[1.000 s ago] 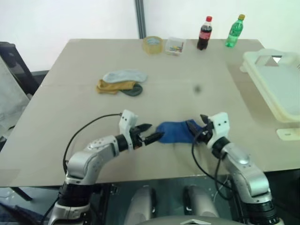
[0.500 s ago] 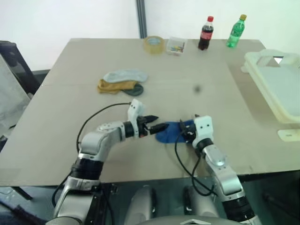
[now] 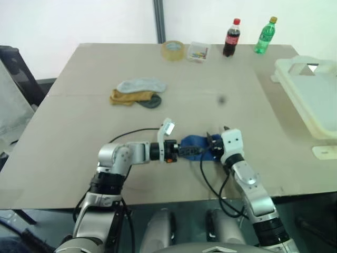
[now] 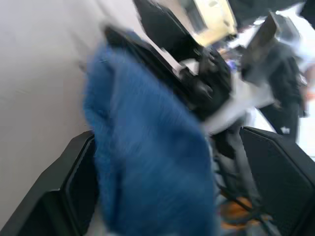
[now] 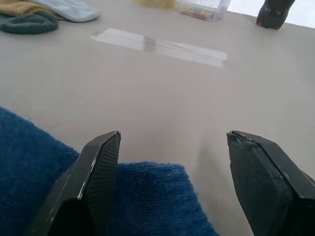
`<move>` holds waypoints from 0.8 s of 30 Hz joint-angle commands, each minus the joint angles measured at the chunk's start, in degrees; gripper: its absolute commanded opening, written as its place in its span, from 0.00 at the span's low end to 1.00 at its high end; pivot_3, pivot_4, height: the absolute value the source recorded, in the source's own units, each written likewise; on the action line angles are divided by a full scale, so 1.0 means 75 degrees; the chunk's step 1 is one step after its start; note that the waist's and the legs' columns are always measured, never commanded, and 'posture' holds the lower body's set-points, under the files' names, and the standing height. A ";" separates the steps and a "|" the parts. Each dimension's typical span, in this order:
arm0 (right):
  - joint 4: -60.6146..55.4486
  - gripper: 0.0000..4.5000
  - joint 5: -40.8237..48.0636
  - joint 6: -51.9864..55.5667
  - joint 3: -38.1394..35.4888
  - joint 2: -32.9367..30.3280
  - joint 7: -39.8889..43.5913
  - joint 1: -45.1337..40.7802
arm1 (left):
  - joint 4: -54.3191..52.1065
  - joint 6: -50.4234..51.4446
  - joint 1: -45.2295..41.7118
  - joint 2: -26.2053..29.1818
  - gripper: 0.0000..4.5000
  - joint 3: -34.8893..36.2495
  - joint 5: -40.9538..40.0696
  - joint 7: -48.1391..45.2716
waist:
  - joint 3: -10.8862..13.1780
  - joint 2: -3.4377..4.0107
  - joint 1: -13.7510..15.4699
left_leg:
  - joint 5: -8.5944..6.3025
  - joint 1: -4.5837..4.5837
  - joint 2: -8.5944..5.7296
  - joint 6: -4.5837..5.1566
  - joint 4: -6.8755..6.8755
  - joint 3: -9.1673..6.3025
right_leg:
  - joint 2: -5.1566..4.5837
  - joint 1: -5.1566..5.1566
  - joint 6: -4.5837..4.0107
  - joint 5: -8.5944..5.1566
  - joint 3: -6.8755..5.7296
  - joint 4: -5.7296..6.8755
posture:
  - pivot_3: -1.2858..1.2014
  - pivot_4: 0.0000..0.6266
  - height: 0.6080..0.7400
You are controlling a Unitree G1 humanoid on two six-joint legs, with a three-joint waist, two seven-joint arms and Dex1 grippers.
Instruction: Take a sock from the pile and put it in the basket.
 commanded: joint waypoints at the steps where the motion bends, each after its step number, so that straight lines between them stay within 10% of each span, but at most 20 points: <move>1: 0.0079 0.80 -0.0077 0.0053 -0.0221 -0.0144 0.0027 -0.0010 | -0.0064 0.0495 0.0108 -0.0096 1.00 0.0183 -0.0464 -0.0069 | 0.0000 0.0000 -0.0001 | 0.0000 0.0000 0.0000 0.0000 0.0000 0.0000 | 0.0000 0.0000 0.0000 0.0000 0.0000 0.0000 | 0.52 0.24 1.00; 24: -0.0088 0.80 -0.0246 0.0264 -0.0266 -0.0402 0.0179 0.0067 | 0.0357 0.1109 -0.0525 -0.1677 1.00 0.1878 -0.1831 0.1170 | 0.0002 -0.0003 0.0013 | 0.0000 -0.0004 -0.0005 0.0001 0.0001 -0.0003 | 0.0000 0.0001 -0.0001 0.0000 0.0000 -0.0001 | 0.52 0.24 1.00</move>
